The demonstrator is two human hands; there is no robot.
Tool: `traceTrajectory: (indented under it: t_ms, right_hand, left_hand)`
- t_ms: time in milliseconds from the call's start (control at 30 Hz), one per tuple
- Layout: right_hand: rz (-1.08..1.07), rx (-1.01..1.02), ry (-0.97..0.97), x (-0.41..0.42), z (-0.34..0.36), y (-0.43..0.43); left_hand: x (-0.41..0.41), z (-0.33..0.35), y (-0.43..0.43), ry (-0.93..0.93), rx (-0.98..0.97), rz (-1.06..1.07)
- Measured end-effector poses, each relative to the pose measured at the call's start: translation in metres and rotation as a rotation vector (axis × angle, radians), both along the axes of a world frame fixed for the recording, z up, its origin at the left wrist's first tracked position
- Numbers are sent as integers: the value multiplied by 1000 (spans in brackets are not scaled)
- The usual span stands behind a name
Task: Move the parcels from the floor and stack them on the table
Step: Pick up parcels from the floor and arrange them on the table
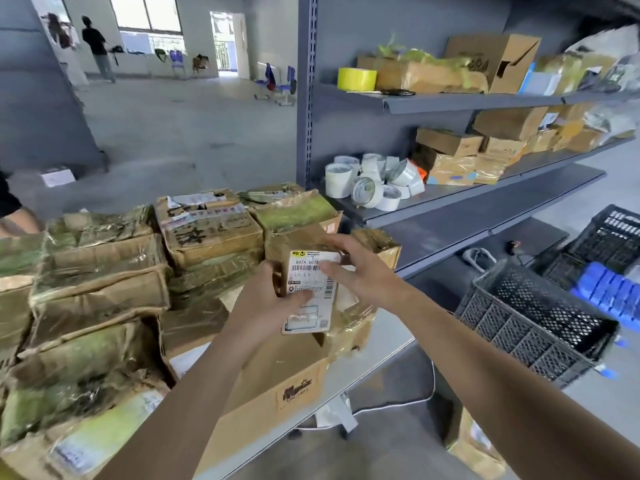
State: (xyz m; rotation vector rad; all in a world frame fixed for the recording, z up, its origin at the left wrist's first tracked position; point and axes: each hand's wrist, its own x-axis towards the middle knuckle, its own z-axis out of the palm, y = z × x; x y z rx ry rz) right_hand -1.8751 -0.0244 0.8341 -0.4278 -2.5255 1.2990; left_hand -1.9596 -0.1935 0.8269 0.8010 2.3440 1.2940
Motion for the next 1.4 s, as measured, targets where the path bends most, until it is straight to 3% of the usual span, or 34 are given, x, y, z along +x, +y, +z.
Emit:
traceTrajectory:
  t_ms: [300, 633, 1000, 1400]
  right_hand:
    - [107, 59, -50, -19, -6, 90]
    - [215, 65, -101, -32, -12, 155]
    - [249, 18, -81, -50, -17, 138]
    - [283, 32, -173, -57, -36, 132]
  left_hand:
    - [-3, 0, 85, 13, -142, 55]
    - [-1, -2, 139, 87, -128, 94]
    - [-29, 1, 120, 232, -180, 20]
    - [-54, 3, 84, 164, -119, -64]
